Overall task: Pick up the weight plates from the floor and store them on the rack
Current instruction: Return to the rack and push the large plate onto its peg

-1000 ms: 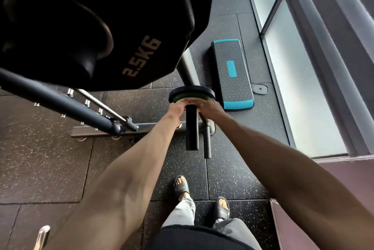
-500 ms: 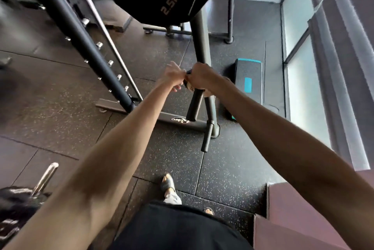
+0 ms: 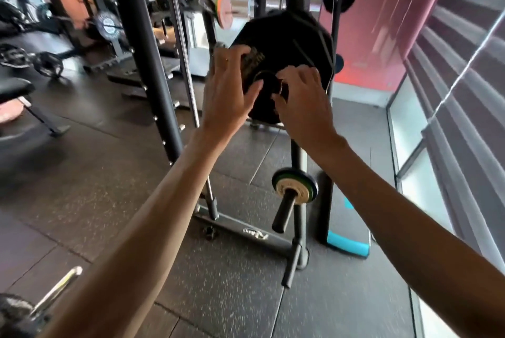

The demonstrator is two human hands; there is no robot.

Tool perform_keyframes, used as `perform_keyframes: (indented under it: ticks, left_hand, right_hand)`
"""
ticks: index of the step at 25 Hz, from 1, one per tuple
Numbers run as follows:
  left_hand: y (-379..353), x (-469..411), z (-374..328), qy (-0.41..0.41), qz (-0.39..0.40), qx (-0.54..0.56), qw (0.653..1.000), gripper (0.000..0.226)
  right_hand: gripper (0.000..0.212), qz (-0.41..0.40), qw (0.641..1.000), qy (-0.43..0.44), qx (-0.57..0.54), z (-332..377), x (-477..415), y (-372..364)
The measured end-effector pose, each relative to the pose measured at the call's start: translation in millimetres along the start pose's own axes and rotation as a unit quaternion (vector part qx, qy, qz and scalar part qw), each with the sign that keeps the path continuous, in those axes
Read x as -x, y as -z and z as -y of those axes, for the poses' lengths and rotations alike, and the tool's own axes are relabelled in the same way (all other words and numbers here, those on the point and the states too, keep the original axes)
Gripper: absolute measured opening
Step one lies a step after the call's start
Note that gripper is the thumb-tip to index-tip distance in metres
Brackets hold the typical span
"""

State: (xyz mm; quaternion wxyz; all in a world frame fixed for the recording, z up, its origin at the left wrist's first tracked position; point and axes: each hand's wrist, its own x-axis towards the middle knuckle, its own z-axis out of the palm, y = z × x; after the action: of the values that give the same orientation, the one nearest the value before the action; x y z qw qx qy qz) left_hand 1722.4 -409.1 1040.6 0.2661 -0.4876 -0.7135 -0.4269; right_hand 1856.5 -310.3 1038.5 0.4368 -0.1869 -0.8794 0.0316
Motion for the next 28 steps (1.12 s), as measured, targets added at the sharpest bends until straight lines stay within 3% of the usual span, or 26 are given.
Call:
perform_keyframes:
  ticks: [2,5,7,15,26,28]
  left_hand:
    - [-6.2,-1.5,15.7,-0.049,0.021,-0.037,0.998,0.102]
    - [-32.2,-3.2,38.7,-0.072,0.073,-0.035,0.994,0.131]
    - [-46.0,-5.8,48.1,-0.077,0.055,-0.008,0.996,0.130]
    - [-74.3,-22.7,69.8,-0.130,0.022,-0.001,0.991,0.118]
    - [-98.1,-41.3,67.3,-0.123,0.017,0.006,0.992,0.089]
    - [-94.6,-41.6,66.9,-0.114,0.036,-0.005,0.993,0.092]
  right_hand:
    - [0.054,-0.063,0.996,0.013,0.066,-10.1,-0.6,-6.5]
    - [0.083,-0.029,0.992,-0.004,0.123,-33.6,3.0,-23.2]
    - [0.094,-0.010,0.991,0.007,0.137,-43.1,6.2,-32.0]
    - [0.099,-0.011,0.973,0.009,0.229,-64.7,-4.1,-50.9]
    - [0.095,0.005,0.982,-0.016,0.188,-83.5,-24.8,-63.9]
    - [0.087,-0.020,0.993,-0.002,0.116,-83.6,-24.0,-58.9]
